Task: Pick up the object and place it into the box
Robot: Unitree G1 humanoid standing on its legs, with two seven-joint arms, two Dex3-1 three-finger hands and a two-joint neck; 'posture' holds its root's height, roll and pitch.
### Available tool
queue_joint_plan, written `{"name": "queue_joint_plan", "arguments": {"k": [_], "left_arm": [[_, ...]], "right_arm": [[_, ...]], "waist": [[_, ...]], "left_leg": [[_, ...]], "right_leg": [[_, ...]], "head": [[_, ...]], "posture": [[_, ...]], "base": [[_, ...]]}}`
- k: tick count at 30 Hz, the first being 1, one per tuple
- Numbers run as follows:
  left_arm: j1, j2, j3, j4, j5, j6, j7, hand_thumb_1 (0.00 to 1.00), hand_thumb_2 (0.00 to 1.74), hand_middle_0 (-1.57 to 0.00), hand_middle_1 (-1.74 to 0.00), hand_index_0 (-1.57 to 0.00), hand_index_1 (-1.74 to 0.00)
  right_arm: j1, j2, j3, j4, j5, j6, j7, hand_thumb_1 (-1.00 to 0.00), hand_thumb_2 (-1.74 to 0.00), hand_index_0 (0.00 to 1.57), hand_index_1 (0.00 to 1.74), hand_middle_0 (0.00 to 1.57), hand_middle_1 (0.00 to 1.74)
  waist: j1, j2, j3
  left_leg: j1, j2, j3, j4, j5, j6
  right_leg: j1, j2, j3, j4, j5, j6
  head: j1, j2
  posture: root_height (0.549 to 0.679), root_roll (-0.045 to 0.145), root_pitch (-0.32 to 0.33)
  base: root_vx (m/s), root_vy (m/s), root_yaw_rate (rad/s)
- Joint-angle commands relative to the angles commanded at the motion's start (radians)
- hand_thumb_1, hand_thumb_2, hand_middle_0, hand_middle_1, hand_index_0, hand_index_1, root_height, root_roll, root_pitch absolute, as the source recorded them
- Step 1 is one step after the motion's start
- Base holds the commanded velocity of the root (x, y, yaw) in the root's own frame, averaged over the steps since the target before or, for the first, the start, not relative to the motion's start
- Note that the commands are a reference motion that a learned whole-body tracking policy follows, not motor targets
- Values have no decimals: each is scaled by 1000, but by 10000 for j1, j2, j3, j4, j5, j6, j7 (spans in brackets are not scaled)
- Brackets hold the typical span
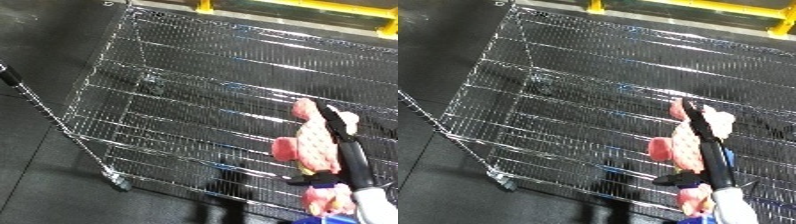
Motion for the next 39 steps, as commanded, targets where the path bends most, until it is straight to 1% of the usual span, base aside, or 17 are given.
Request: {"name": "queue_joint_plan", "arguments": {"k": [2,3,7,13,16,20,25,29,34,36,39], "left_arm": [[8,24,-22,-2,-38,-31,23,1000,1740,-1570,-1740,-1570,-1740],[11,46,-32,-9,-73,-57,38,1000,1740,-1570,-1740,-1570,-1740],[51,156,-106,-85,-223,-162,99,1000,1740,-1570,-1740,-1570,-1740],[216,279,-466,-202,-400,-299,145,1000,1740,-1570,-1740,-1570,-1740],[212,344,-678,-246,-485,-373,126,1000,1740,-1570,-1740,-1570,-1740],[179,395,-895,-218,-550,-445,138,1000,1740,-1570,-1740,-1570,-1740],[127,463,-1101,-210,-607,-514,152,1000,1740,-1570,-1740,-1570,-1740],[128,507,-1226,-262,-640,-553,121,1000,1740,-1570,-1740,-1570,-1740],[175,592,-1363,-396,-678,-605,9,1000,1740,-1570,-1740,-1570,-1740],[191,617,-1397,-425,-672,-620,-32,1000,1740,-1570,-1740,-1570,-1740],[221,611,-1371,-428,-665,-630,-60,1000,1740,-1570,-1740,-1570,-1740]], "right_arm": [[-140,-221,53,342,-54,61,-26,0,0,0,0,0,0],[-245,-360,102,558,-59,91,-31,0,0,0,0,0,0],[-753,-955,376,1410,-108,204,-22,0,0,0,0,0,0],[-1842,-1781,1091,2799,-371,426,-88,0,0,0,0,0,0],[-2552,-2047,1656,3741,-622,454,-113,0,0,0,0,0,0],[-3123,-2063,2163,4608,-884,564,-139,0,0,0,0,0,0],[-3616,-1845,2642,5739,-978,832,-33,0,0,0,0,0,0],[-3969,-1645,3039,6757,-1076,968,154,0,0,0,0,0,0],[-4352,-1563,3586,8265,-1528,1170,521,0,0,0,0,0,0],[-4479,-1527,3768,8831,-1711,1144,642,-100,-174,157,174,157,174],[-4533,-1435,3871,9356,-1789,1021,736,-250,-435,393,435,393,435]], "waist": [[1,16,0],[1,28,0],[22,69,0],[112,200,0],[134,296,0],[123,434,0],[143,627,0],[180,762,0],[249,906,0],[268,933,0],[266,937,0]], "left_leg": [[-61,1,7,1,-8,-4],[-105,2,13,1,-12,-8],[-351,6,7,65,-19,-24],[-950,-14,-79,367,-25,-28],[-1193,-24,-112,445,-40,-23],[-1373,-28,-102,488,-73,-21],[-1562,-17,-96,486,-84,-42],[-1648,-20,-106,508,-99,-55],[-1726,-27,-143,573,-124,-83],[-1734,-25,-163,595,-137,-93],[-1716,-7,-179,609,-154,-101]], "right_leg": [[-99,8,28,28,-2,3],[-165,12,40,36,-1,6],[-481,35,83,94,10,13],[-1148,75,165,391,80,0],[-1427,99,202,518,72,1],[-1674,119,244,618,41,4],[-1912,135,268,658,26,7],[-2021,150,279,683,22,5],[-2080,157,266,756,-1,12],[-2064,160,252,783,-18,16],[-2007,166,230,779,-37,24]], "head": [[326,254],[467,261],[1036,46],[1781,81],[2053,114],[2287,183],[2574,320],[2918,430],[3232,388],[3292,345],[3318,285]], "posture": [[622,53,-207],[622,53,-201],[622,53,-180],[619,54,-146],[618,55,-127],[618,55,-107],[618,56,-88],[618,57,-80],[617,56,-76],[617,56,-77],[617,54,-79]], "base": [[15,-11,-38],[12,-12,-48],[1,-20,-40],[-6,-27,-29],[-5,-16,-29],[8,-7,-29],[7,-9,-20],[8,-9,3],[10,-7,21],[16,-10,37],[20,-10,23]]}}
